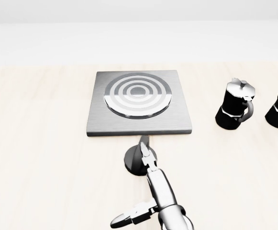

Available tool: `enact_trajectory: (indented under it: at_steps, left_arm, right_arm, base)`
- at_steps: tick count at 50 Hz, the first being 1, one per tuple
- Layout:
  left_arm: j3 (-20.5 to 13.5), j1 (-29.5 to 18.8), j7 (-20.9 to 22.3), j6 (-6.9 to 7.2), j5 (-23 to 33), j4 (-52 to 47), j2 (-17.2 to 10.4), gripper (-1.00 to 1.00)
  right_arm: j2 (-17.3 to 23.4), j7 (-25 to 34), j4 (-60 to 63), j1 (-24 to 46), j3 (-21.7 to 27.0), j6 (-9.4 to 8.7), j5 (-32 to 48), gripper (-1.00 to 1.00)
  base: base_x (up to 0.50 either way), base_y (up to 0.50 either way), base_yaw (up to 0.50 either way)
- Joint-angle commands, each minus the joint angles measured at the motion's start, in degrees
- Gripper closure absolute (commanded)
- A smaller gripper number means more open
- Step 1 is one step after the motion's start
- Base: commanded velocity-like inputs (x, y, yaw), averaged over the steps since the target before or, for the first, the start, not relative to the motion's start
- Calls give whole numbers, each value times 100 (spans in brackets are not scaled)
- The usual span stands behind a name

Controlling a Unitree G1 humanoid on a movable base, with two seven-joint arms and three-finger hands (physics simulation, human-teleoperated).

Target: Turn off the stove.

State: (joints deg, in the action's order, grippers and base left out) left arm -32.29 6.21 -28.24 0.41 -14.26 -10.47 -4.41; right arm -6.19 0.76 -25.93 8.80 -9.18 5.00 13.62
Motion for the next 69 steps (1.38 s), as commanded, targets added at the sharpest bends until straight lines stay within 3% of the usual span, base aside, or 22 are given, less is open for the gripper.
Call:
enact_trajectory:
  at_steps: [1,2,10,14,17,19,24,31,38,48,54,56,58,59,61,64,66,69]
  left_arm:
    - [-9,1,-27,45,-35,-38,-8,-100]
    - [-17,13,-30,97,-43,-91,-7,-100]
    - [-20,-14,-31,72,-58,-11,-19,-100]
    - [-5,-6,-7,-31,-41,41,-10,-100]
    - [-8,-18,-28,5,-55,38,-24,-100]
    - [0,-39,-33,-22,-55,91,-28,-100]
    - [-8,-15,-47,65,-84,-7,-30,-100]
    - [-17,-34,-49,91,-95,2,-29,-100]
    - [-20,-53,-56,114,-127,24,-48,-100]
    - [-50,-42,-42,175,-176,-36,-40,-100]
    - [-62,-22,-50,241,-210,-109,-37,-100]
    - [-64,-39,-42,215,-205,-66,-39,-100]
    - [-64,-33,-39,203,-207,-66,-36,-100]
    - [-66,-24,-41,212,-211,-87,-32,-100]
    - [-69,-12,-43,237,-215,-121,-32,-100]
    - [-78,-5,-45,277,-209,-173,-21,-100]
    - [-69,-43,-33,181,-185,-45,-26,-100]
    - [-57,-47,-44,161,-194,-13,-42,-100]
  right_arm:
    - [-159,66,515,-264,-398,0,251,-100]
    - [-176,67,530,-277,-437,0,271,-100]
    - [-280,70,458,-315,-643,0,426,-100]
    - [-336,77,220,-202,-670,0,457,-100]
    - [-371,84,138,-118,-650,0,483,-100]
    - [-389,83,-96,90,-534,0,434,-100]
    - [-289,-28,-696,767,-52,0,254,-100]
    - [162,-317,-2213,2462,731,0,-211,-100]
    - [434,-462,-3368,3580,986,0,-510,-100]
    - [610,-563,-3665,4416,1071,0,-607,-100]
    - [620,-568,-2720,4311,986,0,-535,-100]
    - [604,-528,-2190,4168,922,-171,-473,-100]
    - [569,-459,-1526,3979,852,-471,-395,-100]
    - [532,-425,-930,3818,778,-749,-304,-100]
    - [477,-355,-216,3610,697,-1000,-152,-100]
    - [378,-266,700,3354,570,-1000,125,-100]
    - [285,-180,1398,3158,469,-1000,363,-100]
    - [168,-19,1957,2992,393,-1000,515,-100]
  base:
    - [0,0,0]
    - [0,0,0]
    - [0,0,0]
    - [0,0,0]
    - [0,0,0]
    - [0,0,0]
    - [0,0,0]
    - [0,0,0]
    - [0,0,0]
    - [0,0,0]
    - [0,0,0]
    - [0,0,0]
    - [0,0,0]
    - [0,0,0]
    - [0,0,0]
    - [0,0,0]
    - [0,0,0]
    - [0,0,0]
